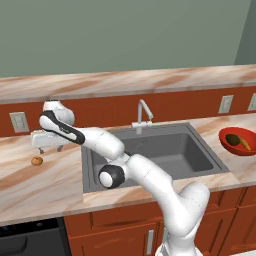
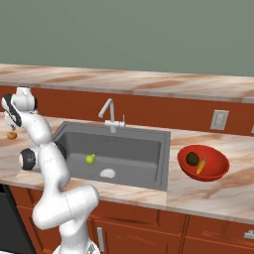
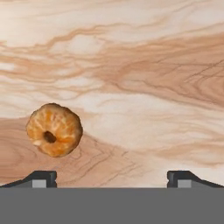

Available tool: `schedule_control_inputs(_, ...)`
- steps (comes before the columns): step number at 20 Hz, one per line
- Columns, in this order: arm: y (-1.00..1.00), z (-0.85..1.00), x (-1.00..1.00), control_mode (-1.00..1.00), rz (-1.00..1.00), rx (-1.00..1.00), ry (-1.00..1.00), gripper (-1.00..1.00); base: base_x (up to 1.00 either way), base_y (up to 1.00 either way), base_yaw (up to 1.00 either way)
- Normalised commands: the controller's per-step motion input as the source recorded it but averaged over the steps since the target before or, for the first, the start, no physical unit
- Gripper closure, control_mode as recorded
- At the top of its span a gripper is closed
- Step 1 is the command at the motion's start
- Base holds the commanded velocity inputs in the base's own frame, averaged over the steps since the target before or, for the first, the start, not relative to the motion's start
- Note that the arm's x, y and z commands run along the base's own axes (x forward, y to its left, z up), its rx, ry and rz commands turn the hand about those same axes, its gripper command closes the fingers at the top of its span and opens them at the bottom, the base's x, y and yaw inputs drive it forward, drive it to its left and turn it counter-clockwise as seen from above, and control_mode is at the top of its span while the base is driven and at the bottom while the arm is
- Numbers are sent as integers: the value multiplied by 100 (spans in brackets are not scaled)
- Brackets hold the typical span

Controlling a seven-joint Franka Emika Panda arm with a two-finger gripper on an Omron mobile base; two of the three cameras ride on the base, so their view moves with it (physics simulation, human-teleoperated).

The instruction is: There is a mixed pile of frozen fruits and vegetables on the counter. Locate all the frozen vegetables and place the items in a bowl on the counter. Take all the frozen fruits and defrost them in a running sink.

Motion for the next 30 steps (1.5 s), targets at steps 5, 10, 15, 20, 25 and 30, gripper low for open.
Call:
schedule_control_inputs(5, 32, 1, 0, -100, 17, 8, 19, -100, 0, 0, 0)
schedule_control_inputs(10, 61, 21, 9, -100, 15, -8, 33, -100, 0, 0, 0)
schedule_control_inputs(15, 47, 44, 41, -100, 9, -12, 32, -100, 0, 0, 0)
schedule_control_inputs(20, 15, 26, 67, -100, 5, -21, 10, -100, 0, 0, 0)
schedule_control_inputs(25, 34, 18, 52, -100, 3, -38, -5, -100, 0, 0, 0)
schedule_control_inputs(30, 49, 65, 54, -100, 0, -31, 3, -100, 0, 0, 0)
